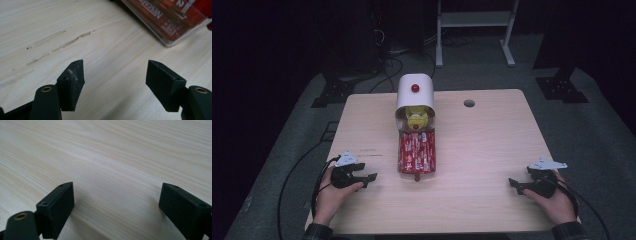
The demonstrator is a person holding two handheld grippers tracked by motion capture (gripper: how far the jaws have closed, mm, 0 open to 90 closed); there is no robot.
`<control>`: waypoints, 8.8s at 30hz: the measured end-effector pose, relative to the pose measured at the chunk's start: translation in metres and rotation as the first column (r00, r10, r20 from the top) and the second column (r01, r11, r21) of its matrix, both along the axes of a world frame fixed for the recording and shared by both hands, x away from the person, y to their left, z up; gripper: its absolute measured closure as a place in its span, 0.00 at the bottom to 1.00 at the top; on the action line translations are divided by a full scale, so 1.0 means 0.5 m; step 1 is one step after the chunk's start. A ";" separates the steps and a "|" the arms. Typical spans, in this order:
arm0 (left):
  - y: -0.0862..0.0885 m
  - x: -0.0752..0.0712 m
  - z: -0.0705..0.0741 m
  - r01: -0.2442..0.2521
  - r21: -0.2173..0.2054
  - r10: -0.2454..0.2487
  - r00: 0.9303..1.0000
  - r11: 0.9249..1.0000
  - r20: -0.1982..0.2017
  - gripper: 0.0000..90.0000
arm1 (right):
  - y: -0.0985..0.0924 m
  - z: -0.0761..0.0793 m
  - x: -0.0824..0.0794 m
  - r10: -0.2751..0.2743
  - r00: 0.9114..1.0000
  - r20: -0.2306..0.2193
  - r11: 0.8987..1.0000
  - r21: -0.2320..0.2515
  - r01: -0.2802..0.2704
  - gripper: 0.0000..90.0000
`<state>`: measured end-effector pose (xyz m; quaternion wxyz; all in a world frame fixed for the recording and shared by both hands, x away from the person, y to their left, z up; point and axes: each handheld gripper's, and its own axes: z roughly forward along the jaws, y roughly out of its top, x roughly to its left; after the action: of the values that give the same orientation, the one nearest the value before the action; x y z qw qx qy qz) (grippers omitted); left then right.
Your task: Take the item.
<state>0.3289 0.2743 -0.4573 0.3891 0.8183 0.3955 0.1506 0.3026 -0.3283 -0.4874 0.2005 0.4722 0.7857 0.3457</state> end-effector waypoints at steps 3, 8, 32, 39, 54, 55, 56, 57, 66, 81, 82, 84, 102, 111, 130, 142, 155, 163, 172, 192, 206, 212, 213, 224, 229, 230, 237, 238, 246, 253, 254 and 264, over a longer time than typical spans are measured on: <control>-0.004 0.003 0.008 -0.001 -0.008 0.001 1.000 1.000 -0.005 0.34 | 0.000 0.000 0.000 0.000 1.000 0.000 1.000 0.000 0.000 0.13; -0.011 0.006 0.017 0.003 -0.005 -0.003 1.000 1.000 -0.005 0.34 | 0.000 0.000 0.000 0.000 1.000 0.000 1.000 0.000 0.000 0.13; -0.052 0.027 0.059 0.039 -0.041 -0.038 0.999 0.998 0.019 0.36 | -0.001 0.000 -0.001 0.003 1.000 0.000 1.000 -0.001 -0.003 0.13; -0.060 0.032 0.069 0.045 -0.050 -0.044 0.999 0.998 0.027 0.37 | -0.001 0.000 -0.001 0.003 1.000 0.000 1.000 -0.001 -0.003 0.13; -0.082 0.047 0.094 0.051 -0.083 -0.048 0.998 0.995 0.045 0.38 | -0.001 0.000 -0.001 0.003 1.000 0.000 1.000 -0.001 -0.003 0.13; -0.082 0.047 0.094 0.051 -0.083 -0.048 0.998 0.995 0.045 0.38 | -0.001 0.000 -0.001 0.003 1.000 0.000 1.000 -0.001 -0.003 0.13; -0.085 0.049 0.097 0.053 -0.084 -0.049 0.998 0.995 0.044 0.38 | -0.001 0.000 -0.001 0.003 1.000 0.000 1.000 -0.001 -0.003 0.13; -0.088 0.051 0.099 0.054 -0.096 -0.049 0.998 0.994 0.049 0.39 | -0.001 0.000 -0.001 0.003 1.000 0.000 1.000 -0.001 -0.003 0.13; -0.107 0.058 0.111 0.066 -0.096 -0.061 0.996 0.993 0.059 0.39 | -0.001 0.000 -0.001 0.003 1.000 0.000 1.000 -0.001 -0.003 0.13; -0.160 0.071 0.120 0.117 -0.112 -0.110 0.992 0.987 0.067 0.37 | -0.001 0.000 -0.002 0.007 1.000 0.002 1.000 0.002 -0.007 0.13; -0.168 0.073 0.121 0.123 -0.114 -0.116 0.991 0.986 0.069 0.37 | -0.001 0.000 -0.002 0.007 1.000 0.003 1.000 0.001 -0.007 0.13; -0.173 0.075 0.123 0.124 -0.119 -0.116 0.991 0.985 0.071 0.37 | -0.001 0.000 -0.002 0.007 1.000 0.002 1.000 0.001 -0.007 0.13; -0.220 0.090 0.116 0.133 -0.109 -0.126 0.990 0.985 0.063 0.38 | -0.001 0.000 -0.002 0.008 1.000 0.002 1.000 0.001 -0.008 0.13; -0.240 0.099 0.107 0.132 -0.091 -0.126 0.990 0.987 0.063 0.37 | -0.001 0.000 -0.002 0.008 1.000 0.002 1.000 0.001 -0.008 0.13; -0.282 0.109 0.086 0.128 -0.022 -0.126 0.989 0.992 0.072 0.40 | -0.001 0.000 -0.002 0.008 1.000 0.001 1.000 0.001 -0.008 0.13; -0.282 0.104 0.077 0.091 0.023 -0.093 0.990 0.996 0.110 0.53 | -0.001 0.000 -0.002 0.008 1.000 0.001 1.000 0.001 -0.008 0.13; -0.272 0.104 0.081 0.103 -0.038 -0.100 0.992 0.994 0.071 0.76 | -0.001 0.000 -0.002 0.008 1.000 0.001 1.000 0.001 -0.008 0.13; -0.265 0.105 0.083 0.105 -0.080 -0.102 0.994 0.991 0.035 0.90 | -0.001 0.000 -0.002 0.008 1.000 0.001 1.000 0.001 -0.008 0.13; -0.256 0.105 0.087 0.094 -0.139 -0.096 0.995 0.986 -0.008 0.98 | -0.001 0.000 -0.002 0.009 1.000 0.002 1.000 0.001 -0.009 0.13; -0.254 0.095 0.101 0.140 -0.176 -0.141 0.990 0.974 0.010 1.00 | -0.001 0.000 -0.002 0.009 1.000 0.002 1.000 0.001 -0.009 0.13; -0.232 0.087 0.115 0.151 -0.211 -0.151 0.988 0.966 0.017 1.00 | -0.001 0.000 -0.002 0.009 1.000 0.002 1.000 0.002 -0.009 0.13; -0.220 0.083 0.119 0.147 -0.214 -0.145 0.989 0.966 0.024 1.00 | -0.001 0.000 -0.002 0.009 1.000 0.001 1.000 0.002 -0.009 0.13; -0.220 0.083 0.119 0.147 -0.214 -0.145 0.989 0.966 0.024 1.00 | -0.001 0.000 -0.002 0.009 1.000 0.001 1.000 0.002 -0.009 0.13; -0.198 0.074 0.124 0.131 -0.221 -0.128 0.991 0.966 0.029 1.00 | -0.001 0.000 -0.002 0.009 1.000 0.002 1.000 0.002 -0.009 0.13; -0.187 0.070 0.124 0.121 -0.227 -0.117 0.993 0.966 0.030 1.00 | -0.001 0.000 -0.002 0.009 1.000 0.002 1.000 0.002 -0.009 0.13; -0.184 0.070 0.125 0.120 -0.224 -0.116 0.993 0.967 0.030 1.00 | -0.001 0.000 -0.002 0.009 1.000 0.002 1.000 0.002 -0.009 0.13; -0.175 0.067 0.126 0.117 -0.224 -0.113 0.993 0.968 0.030 1.00 | -0.001 0.000 -0.002 0.010 1.000 0.002 1.000 0.001 -0.010 0.13; -0.171 0.065 0.127 0.114 -0.223 -0.110 0.993 0.968 0.032 1.00 | -0.001 0.000 -0.002 0.009 1.000 0.002 1.000 0.002 -0.009 0.13; -0.156 0.063 0.130 0.101 -0.222 -0.096 0.995 0.970 0.034 1.00 | -0.001 0.000 -0.002 0.010 1.000 0.002 1.000 0.002 -0.010 0.13; -0.137 0.061 0.131 0.084 -0.221 -0.078 0.996 0.972 0.034 1.00 | -0.002 0.000 -0.002 0.011 1.000 0.002 1.000 0.002 -0.011 0.13; -0.134 0.061 0.132 0.080 -0.222 -0.074 0.997 0.972 0.034 1.00 | -0.002 0.000 -0.002 0.011 1.000 0.002 1.000 0.001 -0.011 0.13; -0.110 0.060 0.128 0.057 -0.218 -0.052 0.998 0.974 0.029 1.00 | -0.002 0.000 -0.003 0.012 1.000 0.001 1.000 0.001 -0.012 0.13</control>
<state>0.3591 0.2192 -0.3933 0.4853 0.7793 0.3824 0.1048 0.3013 -0.3292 -0.4875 0.1985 0.4676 0.7882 0.3475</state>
